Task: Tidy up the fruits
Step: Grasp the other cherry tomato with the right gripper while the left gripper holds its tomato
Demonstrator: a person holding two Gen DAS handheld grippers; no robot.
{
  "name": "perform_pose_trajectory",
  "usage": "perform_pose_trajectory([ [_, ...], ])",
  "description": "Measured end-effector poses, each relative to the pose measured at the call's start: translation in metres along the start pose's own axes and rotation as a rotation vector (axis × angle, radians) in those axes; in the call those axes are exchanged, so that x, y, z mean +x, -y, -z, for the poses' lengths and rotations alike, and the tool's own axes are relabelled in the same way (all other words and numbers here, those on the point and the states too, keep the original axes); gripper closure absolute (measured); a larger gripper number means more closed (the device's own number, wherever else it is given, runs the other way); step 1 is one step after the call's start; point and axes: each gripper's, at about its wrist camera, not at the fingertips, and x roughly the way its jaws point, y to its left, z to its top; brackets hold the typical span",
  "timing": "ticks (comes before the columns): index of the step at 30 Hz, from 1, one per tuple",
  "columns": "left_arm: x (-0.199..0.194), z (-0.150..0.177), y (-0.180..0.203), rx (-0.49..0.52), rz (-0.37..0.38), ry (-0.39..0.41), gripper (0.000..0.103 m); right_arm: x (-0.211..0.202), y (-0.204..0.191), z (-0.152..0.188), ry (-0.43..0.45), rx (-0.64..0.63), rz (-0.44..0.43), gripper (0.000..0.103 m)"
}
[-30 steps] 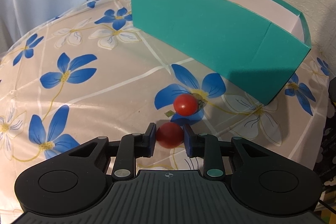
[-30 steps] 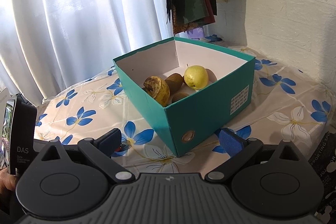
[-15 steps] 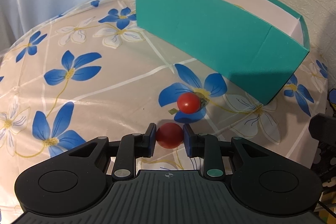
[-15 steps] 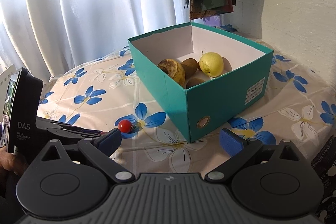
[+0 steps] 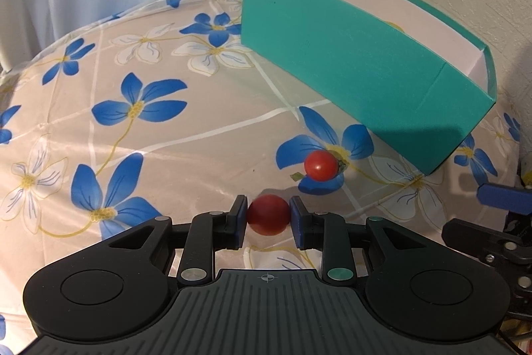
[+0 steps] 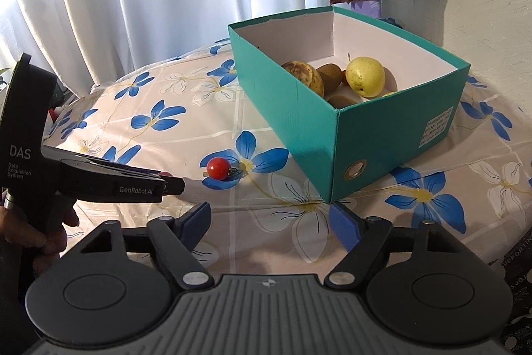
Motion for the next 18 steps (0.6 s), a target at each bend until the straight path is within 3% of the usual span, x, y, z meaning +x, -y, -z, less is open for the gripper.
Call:
perform_pose_trajectory([
  [1, -0.003, 0.0, -0.001, -0.005, 0.003, 0.003, 0.072, 0.003, -0.001, 0.0, -0.012, -0.006, -0.003, 0.046],
  [4, -0.008, 0.0, -0.003, -0.009, 0.006, 0.014, 0.072, 0.011, -0.004, 0.002, -0.036, -0.021, -0.007, 0.05],
  [5, -0.01, 0.0, -0.004, -0.012, 0.003, 0.018, 0.072, 0.012, -0.005, 0.002, -0.039, -0.026, -0.008, 0.056],
  [18, -0.032, 0.003, -0.022, -0.082, -0.028, 0.05, 0.072, 0.065, -0.029, -0.026, -0.013, -0.134, -0.062, 0.056],
])
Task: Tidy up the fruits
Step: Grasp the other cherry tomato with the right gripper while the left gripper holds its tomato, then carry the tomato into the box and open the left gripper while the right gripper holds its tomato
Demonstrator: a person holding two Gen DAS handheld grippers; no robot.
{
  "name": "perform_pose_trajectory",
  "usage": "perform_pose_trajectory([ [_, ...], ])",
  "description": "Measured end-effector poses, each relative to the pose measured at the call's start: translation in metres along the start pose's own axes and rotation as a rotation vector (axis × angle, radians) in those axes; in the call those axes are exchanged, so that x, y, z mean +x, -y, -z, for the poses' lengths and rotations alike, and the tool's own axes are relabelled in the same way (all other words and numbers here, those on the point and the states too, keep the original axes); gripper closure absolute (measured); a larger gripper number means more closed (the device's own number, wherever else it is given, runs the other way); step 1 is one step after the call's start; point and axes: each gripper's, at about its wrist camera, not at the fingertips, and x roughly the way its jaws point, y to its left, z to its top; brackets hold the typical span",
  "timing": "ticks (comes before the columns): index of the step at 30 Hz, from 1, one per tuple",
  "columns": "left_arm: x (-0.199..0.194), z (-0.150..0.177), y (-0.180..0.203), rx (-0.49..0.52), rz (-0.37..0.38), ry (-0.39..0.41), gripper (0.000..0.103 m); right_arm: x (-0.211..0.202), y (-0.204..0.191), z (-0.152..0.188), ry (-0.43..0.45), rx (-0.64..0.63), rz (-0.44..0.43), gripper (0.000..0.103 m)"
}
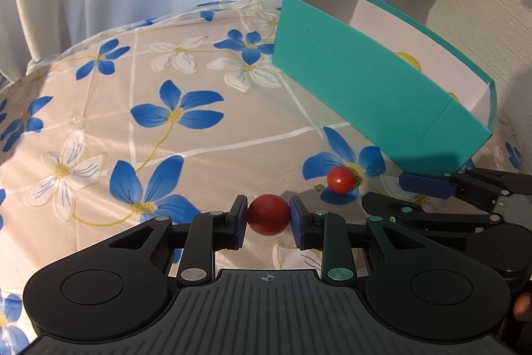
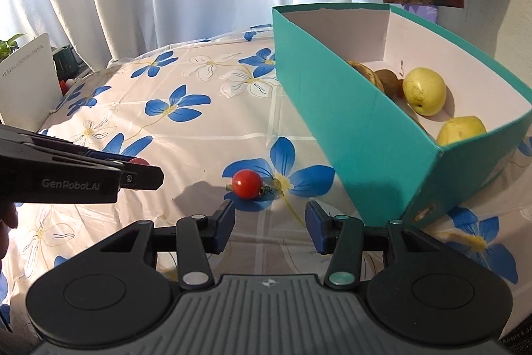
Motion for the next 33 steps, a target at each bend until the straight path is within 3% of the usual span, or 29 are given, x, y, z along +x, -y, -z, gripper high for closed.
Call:
perform_pose_trajectory([
  [9, -0.008, 0.003, -0.007, -0.036, -0.018, 0.006, 0.072, 0.036, -0.014, -0.011, -0.027, -0.062, -0.037, 0.057],
  [23, -0.001, 0.0, -0.012, -0.061, -0.012, -0.013, 0.072, 0.049, -0.016, -0.013, -0.048, -0.088, -0.032, 0.071],
  [33, 0.001, 0.0, -0.011, -0.059, -0.009, -0.023, 0.072, 0.05, -0.017, -0.014, -0.041, -0.086, -0.036, 0.076],
])
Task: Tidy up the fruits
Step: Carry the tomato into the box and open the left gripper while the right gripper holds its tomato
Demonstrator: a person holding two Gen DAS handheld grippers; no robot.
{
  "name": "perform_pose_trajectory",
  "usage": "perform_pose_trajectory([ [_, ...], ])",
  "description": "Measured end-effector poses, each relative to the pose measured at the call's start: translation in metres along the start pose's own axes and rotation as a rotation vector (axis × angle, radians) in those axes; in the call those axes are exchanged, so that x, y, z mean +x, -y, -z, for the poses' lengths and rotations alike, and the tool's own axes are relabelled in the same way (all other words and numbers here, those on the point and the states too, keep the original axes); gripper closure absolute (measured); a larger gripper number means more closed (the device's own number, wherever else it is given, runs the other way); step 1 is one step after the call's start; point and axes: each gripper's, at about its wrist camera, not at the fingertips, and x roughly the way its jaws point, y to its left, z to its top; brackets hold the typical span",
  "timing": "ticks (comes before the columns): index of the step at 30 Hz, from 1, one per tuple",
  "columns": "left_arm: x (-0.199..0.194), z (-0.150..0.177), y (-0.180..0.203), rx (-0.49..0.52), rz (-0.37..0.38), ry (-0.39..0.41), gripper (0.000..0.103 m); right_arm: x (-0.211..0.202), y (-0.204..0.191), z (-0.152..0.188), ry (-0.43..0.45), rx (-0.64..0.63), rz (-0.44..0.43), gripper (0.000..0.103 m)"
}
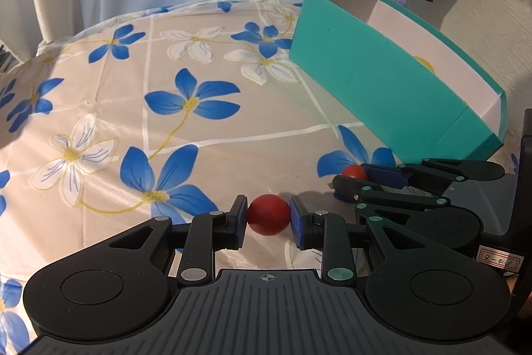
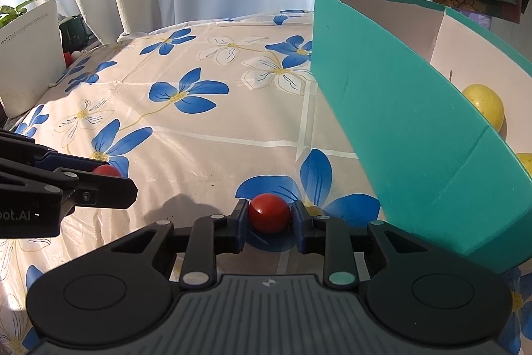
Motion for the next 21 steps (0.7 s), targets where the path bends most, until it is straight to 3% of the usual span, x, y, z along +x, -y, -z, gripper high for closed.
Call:
perform_pose_trajectory([
  [12, -0.011, -0.002, 0.014, 0.031, -0.006, 0.023, 0.072, -0.031, 0.006, 0.007, 0.031, 0.032, 0.016, 0.076],
  [21, -0.03, -0.033, 0.064, 0.107, 0.0, 0.083, 0.072, -0.087, 0.025, 0.02, 0.097, 0.068, 0.055, 0.076],
])
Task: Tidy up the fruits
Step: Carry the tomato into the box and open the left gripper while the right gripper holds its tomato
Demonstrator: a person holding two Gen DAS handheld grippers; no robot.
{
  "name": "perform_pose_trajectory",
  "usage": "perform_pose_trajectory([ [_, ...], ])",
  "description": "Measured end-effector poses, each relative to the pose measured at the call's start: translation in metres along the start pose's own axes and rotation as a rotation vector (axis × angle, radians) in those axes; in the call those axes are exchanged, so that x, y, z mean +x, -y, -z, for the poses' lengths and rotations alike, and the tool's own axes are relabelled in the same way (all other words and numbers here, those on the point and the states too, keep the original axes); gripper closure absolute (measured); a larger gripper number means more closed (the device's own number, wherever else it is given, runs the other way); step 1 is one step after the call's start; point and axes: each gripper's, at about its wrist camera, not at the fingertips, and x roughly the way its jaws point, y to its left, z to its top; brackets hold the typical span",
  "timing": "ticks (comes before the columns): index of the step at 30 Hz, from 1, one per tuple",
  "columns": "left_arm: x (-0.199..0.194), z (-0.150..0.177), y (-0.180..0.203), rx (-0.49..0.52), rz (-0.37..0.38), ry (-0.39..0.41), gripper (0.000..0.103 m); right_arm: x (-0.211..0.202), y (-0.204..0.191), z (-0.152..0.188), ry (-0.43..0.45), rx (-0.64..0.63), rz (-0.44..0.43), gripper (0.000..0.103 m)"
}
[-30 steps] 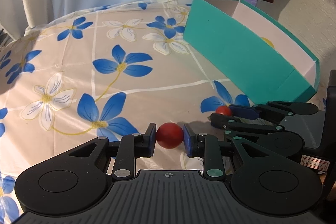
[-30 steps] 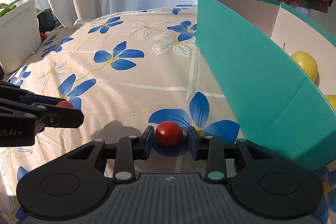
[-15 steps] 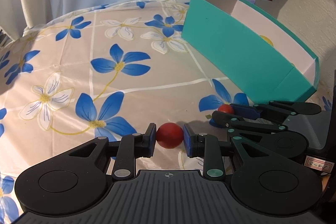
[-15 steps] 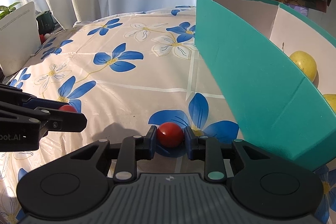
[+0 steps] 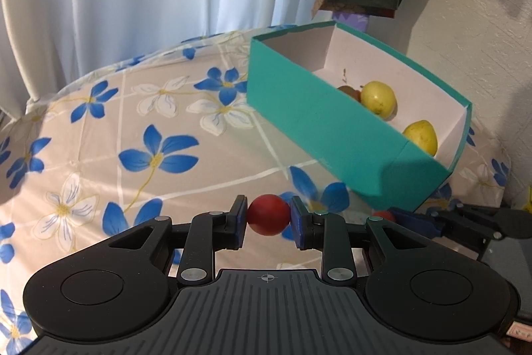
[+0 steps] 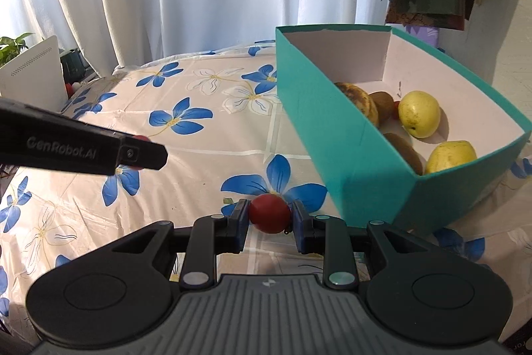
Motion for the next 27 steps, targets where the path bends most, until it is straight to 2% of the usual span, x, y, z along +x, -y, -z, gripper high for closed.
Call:
perform_pose_trajectory([
  [13, 0.01, -0.067, 0.089, 0.124, -0.014, 0.095, 0.072, -0.066, 0.052, 0.023, 0.094, 0.127, 0.132, 0.076],
  [20, 0.054, -0.092, 0.115, 0.147, -0.022, 0.103, 0.072, -0.08, 0.067, 0.031, 0.118, 0.176, 0.182, 0.076],
  [27, 0.104, -0.098, 0.127, 0.173, -0.014, 0.049, 0.072, -0.089, 0.079, 0.039, 0.122, 0.223, 0.229, 0.076],
])
